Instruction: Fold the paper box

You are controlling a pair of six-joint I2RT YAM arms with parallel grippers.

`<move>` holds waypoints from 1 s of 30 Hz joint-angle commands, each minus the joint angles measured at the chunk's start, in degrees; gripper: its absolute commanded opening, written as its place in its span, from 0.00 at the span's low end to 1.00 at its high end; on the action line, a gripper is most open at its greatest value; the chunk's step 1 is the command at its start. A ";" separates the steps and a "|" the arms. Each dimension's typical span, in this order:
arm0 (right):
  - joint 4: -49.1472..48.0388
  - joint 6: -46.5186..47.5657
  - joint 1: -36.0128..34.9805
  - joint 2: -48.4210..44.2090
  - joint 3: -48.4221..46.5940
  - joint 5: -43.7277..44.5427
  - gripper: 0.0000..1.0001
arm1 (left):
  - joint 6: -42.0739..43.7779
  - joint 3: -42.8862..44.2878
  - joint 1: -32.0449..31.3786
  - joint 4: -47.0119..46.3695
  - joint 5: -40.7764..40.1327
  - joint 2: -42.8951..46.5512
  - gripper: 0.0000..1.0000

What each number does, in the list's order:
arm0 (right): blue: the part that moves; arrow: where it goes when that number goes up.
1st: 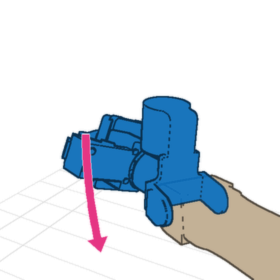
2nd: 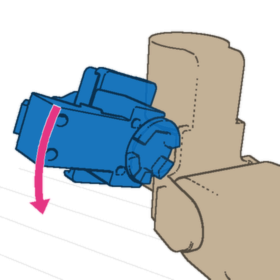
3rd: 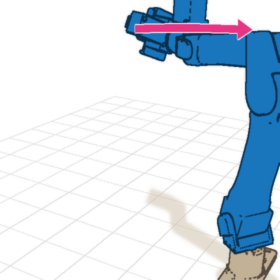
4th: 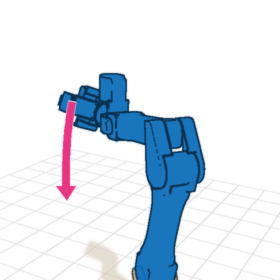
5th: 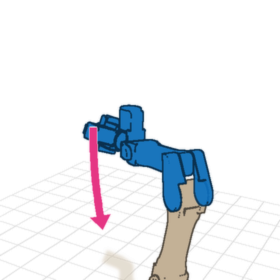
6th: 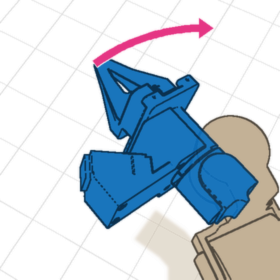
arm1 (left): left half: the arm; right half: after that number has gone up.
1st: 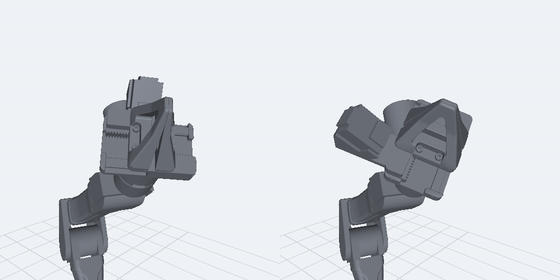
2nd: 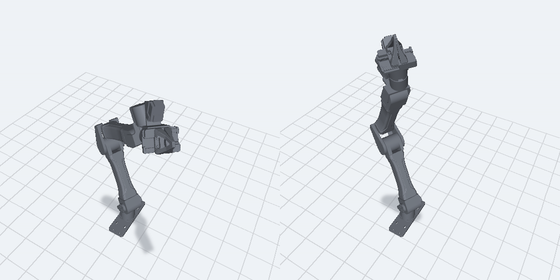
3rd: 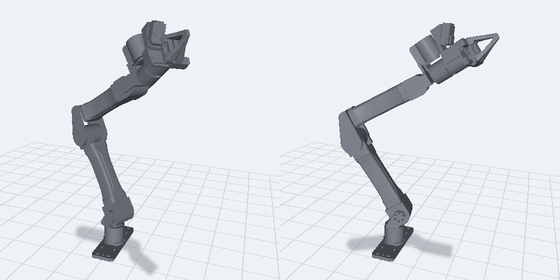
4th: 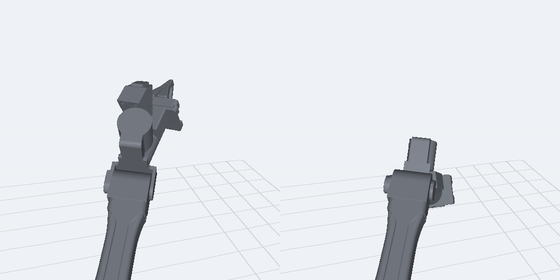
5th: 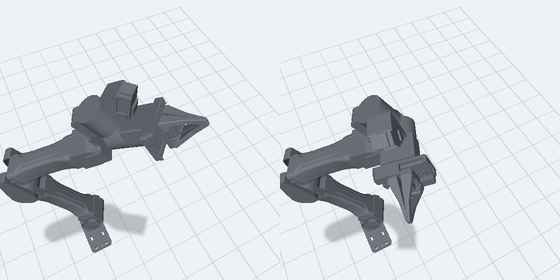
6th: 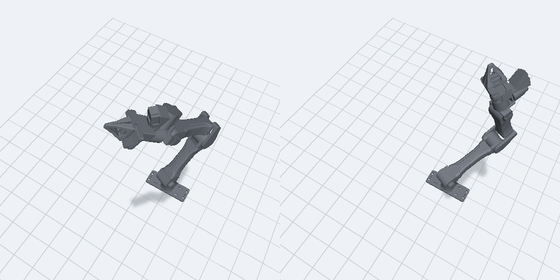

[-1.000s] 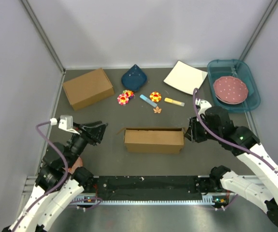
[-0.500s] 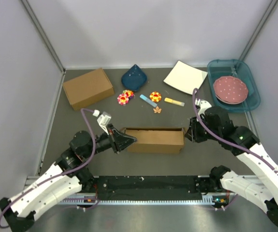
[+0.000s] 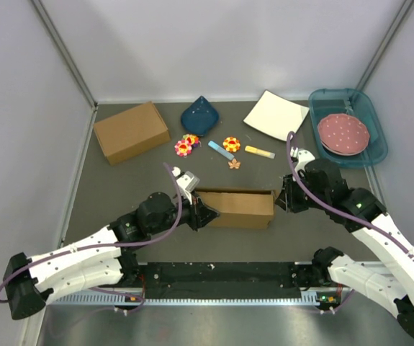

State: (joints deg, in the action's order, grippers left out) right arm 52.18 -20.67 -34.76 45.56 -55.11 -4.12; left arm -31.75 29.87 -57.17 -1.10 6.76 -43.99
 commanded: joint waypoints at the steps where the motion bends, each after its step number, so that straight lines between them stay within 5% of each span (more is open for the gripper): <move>1: -0.42 -0.52 -0.39 -0.30 0.09 0.52 0.22 | 0.81 1.51 -0.67 -6.18 -8.41 -2.24 0.17; 13: -0.42 -0.69 -0.39 -0.12 -0.26 0.43 0.21 | -0.51 -0.51 -1.10 -7.33 -12.39 -1.46 0.17; 22: -0.50 -0.87 -0.48 -0.21 -0.08 0.69 0.22 | -0.07 -1.31 -1.10 -11.29 -14.13 4.79 0.31; 30: -0.50 -0.87 -0.39 -0.30 0.09 0.96 0.22 | 2.12 2.91 -3.56 -4.26 -27.05 -1.35 0.20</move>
State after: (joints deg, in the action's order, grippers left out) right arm 52.21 -21.12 -34.76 45.54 -55.11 -4.10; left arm -31.40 29.65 -58.72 -7.49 -10.83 -42.81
